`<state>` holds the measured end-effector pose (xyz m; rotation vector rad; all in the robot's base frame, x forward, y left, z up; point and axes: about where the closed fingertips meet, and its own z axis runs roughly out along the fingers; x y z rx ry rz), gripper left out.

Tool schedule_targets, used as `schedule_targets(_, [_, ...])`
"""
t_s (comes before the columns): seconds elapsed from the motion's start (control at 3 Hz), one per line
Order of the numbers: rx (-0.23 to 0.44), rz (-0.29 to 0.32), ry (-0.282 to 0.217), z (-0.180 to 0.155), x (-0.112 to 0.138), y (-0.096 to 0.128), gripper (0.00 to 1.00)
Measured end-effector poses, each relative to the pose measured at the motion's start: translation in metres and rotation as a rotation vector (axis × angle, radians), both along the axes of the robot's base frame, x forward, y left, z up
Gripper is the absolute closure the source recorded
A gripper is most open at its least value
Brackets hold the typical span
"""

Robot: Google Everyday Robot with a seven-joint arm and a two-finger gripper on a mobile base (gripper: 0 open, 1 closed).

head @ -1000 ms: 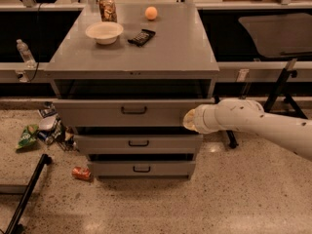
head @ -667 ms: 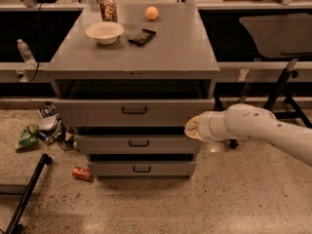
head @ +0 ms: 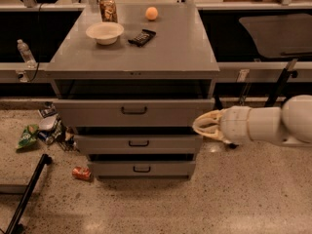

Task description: Close top drawer

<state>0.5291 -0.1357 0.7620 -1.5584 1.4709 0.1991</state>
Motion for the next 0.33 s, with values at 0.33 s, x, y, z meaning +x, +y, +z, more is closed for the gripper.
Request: schedule_targets(0.33, [0.066, -0.007, -0.050, 0.0498, -0.0252, -0.0179, 1.00])
